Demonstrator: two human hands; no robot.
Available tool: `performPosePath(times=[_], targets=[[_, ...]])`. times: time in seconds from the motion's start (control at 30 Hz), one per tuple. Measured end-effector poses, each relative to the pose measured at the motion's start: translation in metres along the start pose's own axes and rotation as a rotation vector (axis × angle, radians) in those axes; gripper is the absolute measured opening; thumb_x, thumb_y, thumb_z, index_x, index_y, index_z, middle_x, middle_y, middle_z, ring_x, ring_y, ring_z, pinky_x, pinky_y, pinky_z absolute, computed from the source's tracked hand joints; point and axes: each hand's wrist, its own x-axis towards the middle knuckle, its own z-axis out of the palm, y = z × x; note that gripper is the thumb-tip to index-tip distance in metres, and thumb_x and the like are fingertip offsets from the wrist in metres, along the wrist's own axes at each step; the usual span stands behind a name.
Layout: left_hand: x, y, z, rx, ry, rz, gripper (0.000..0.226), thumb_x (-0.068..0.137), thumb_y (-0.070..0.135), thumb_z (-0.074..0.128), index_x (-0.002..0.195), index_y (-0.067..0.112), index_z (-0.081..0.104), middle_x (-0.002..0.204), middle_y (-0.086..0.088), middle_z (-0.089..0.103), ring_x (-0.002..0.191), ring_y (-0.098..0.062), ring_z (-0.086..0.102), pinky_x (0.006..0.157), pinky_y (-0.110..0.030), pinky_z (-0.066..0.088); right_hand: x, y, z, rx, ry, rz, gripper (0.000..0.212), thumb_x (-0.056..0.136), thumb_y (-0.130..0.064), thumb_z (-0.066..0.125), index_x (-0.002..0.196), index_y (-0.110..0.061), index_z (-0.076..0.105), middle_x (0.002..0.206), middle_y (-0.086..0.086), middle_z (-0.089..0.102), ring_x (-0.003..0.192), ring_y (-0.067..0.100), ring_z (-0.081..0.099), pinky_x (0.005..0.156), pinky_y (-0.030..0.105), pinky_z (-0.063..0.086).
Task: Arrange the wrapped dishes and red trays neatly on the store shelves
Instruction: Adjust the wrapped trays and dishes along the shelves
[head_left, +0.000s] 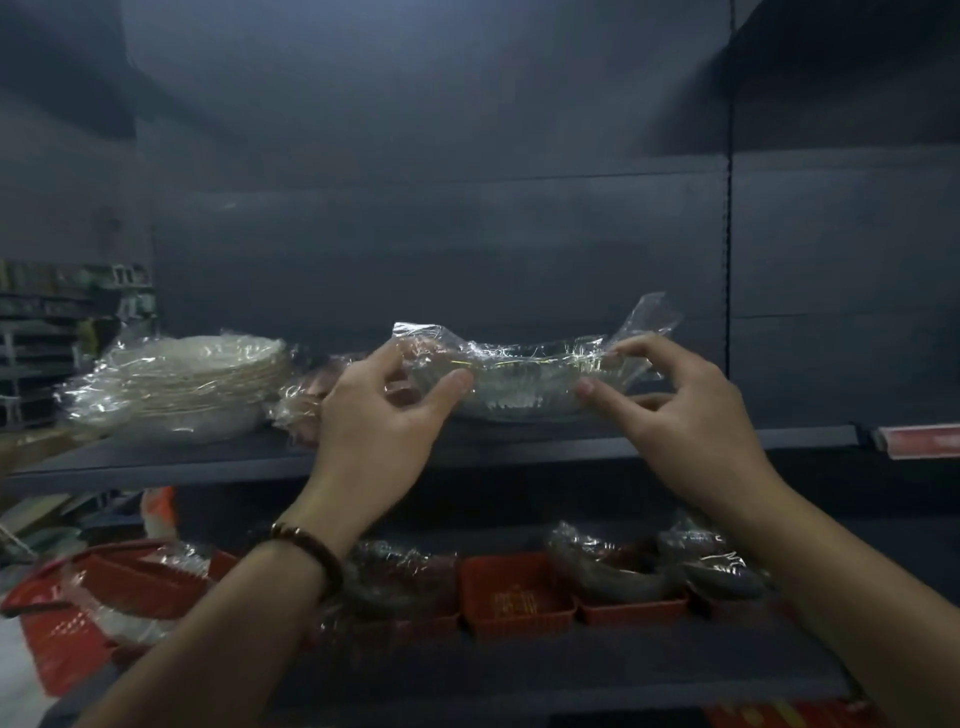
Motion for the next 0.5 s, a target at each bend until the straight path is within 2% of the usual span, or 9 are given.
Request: performPosePath(times=[0.07,0.13,0.2,0.27,0.33,0.43,0.5], targets=[[0.021,-0.006,0.017,-0.021,0.002,-0.02,0.017,0.087,0.051,0.08,0.101,0.041,0.075,0.095,0.018,0.079,0.093,-0.01,0.075,0.089,-0.043,0.063,0.024,0.009,0.006,-0.045,0.043,-0.011,0.036,0.08,-0.061,0.081,0.108,-0.042,0.067,0.126,-0.01,0.062,0.084,-0.001,0.07,0.073,0.013,0.044],[0.041,-0.01,0.034,-0.053,-0.018,-0.044,0.015,0.088,0.043,0.082,0.101,0.037,0.077,0.095,0.021,0.079,0.094,-0.004,0.074,0.091,-0.035,0.061,0.049,0.02,0.012,-0.07,0.074,-0.02,0.033,0.082,-0.056,0.082,0.106,-0.038,0.068,0.122,-0.009,0.063,0.083,0.0,0.068,0.073,0.012,0.043],[0.062,-0.018,0.049,-0.054,-0.037,-0.075,0.019,0.084,0.044,0.084,0.101,0.037,0.078,0.094,0.021,0.079,0.092,-0.001,0.074,0.088,-0.027,0.058,0.075,0.035,0.019,-0.102,0.089,-0.018,0.031,0.083,-0.054,0.083,0.102,-0.034,0.069,0.119,-0.008,0.065,0.085,0.006,0.069,0.077,0.021,0.046],[0.084,-0.032,0.063,-0.05,-0.042,-0.137,0.03,0.075,0.054,0.083,0.098,0.035,0.079,0.087,0.016,0.079,0.083,-0.008,0.074,0.082,-0.032,0.059,0.099,0.051,0.028,-0.149,0.071,-0.026,0.032,0.083,-0.055,0.082,0.099,-0.031,0.068,0.115,-0.006,0.066,0.095,0.015,0.068,0.083,0.028,0.046],[0.1,-0.047,0.075,-0.07,-0.019,-0.201,0.034,0.069,0.058,0.08,0.09,0.032,0.08,0.077,0.009,0.078,0.07,-0.017,0.071,0.074,-0.039,0.061,0.119,0.067,0.038,-0.187,0.053,-0.058,0.033,0.082,-0.057,0.081,0.094,-0.03,0.067,0.107,-0.005,0.066,0.097,0.019,0.067,0.082,0.028,0.045],[0.119,-0.065,0.093,-0.041,0.028,-0.204,0.037,0.069,0.064,0.079,0.087,0.031,0.08,0.08,0.005,0.08,0.08,-0.023,0.077,0.08,-0.046,0.065,0.143,0.09,0.055,-0.234,0.053,-0.074,0.031,0.084,-0.053,0.081,0.089,-0.025,0.067,0.093,-0.005,0.067,0.093,0.021,0.065,0.079,0.027,0.039],[0.129,-0.072,0.105,-0.013,0.045,-0.208,0.034,0.075,0.062,0.079,0.085,0.029,0.079,0.078,0.005,0.078,0.079,-0.024,0.076,0.076,-0.046,0.063,0.155,0.104,0.066,-0.24,0.04,-0.061,0.031,0.085,-0.05,0.08,0.091,-0.023,0.067,0.093,-0.004,0.069,0.092,0.021,0.065,0.079,0.027,0.039]])
